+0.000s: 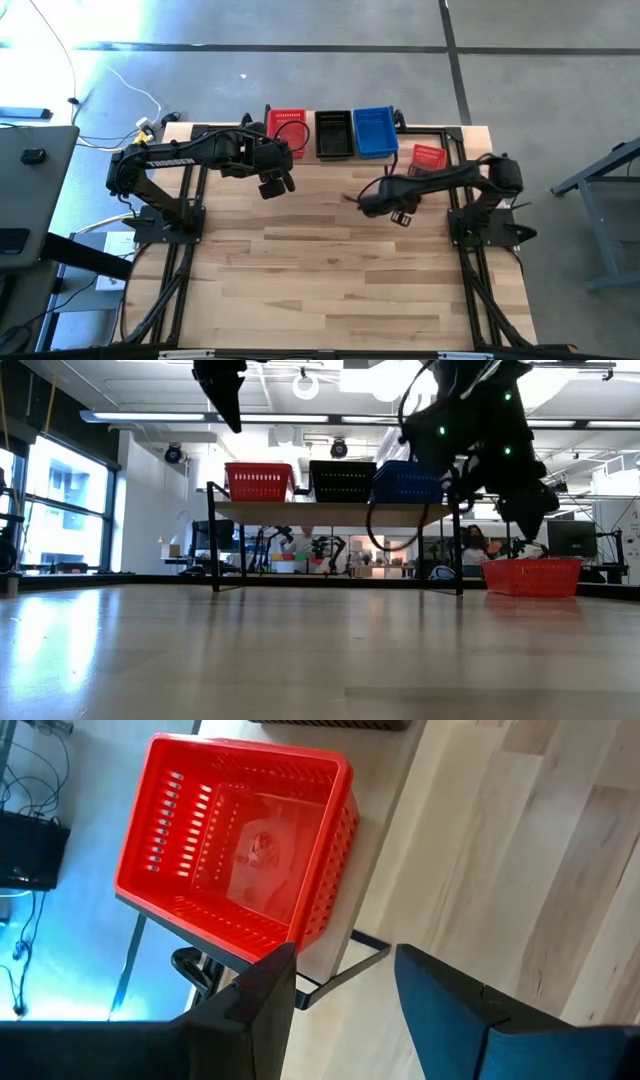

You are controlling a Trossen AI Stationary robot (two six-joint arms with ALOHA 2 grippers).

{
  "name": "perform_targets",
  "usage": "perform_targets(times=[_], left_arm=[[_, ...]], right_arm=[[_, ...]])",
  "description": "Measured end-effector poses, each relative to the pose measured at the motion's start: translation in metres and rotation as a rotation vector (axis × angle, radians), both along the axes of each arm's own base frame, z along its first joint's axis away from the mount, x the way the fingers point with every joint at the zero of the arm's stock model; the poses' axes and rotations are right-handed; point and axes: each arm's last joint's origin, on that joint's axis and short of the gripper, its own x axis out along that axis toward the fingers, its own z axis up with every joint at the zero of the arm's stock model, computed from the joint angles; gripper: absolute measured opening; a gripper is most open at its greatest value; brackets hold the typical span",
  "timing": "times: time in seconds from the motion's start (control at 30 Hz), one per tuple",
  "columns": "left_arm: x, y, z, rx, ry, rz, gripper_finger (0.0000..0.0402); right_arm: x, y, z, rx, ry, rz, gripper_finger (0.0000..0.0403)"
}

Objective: Stack baskets on shelf by color
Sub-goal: Stack the red bin on top of the stacked red bins on the shelf

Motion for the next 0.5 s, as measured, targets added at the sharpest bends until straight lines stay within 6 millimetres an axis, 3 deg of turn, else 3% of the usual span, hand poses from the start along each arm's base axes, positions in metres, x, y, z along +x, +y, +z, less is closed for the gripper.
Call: perform_targets(times=[0.17, 0.5], left_arm=[[0.000, 0.000, 0.000, 0.000, 0.001, 0.000, 0.0161], [0.000, 0.000, 0.000, -0.005, -0.015, 0.021, 0.0161]], right_arm=[[0.000, 0.000, -0.009, -0.043, 0.070, -0.075, 0.0156], [0.001, -0.001, -0.027, -0.048, 0.006, -0.140, 0.0156]])
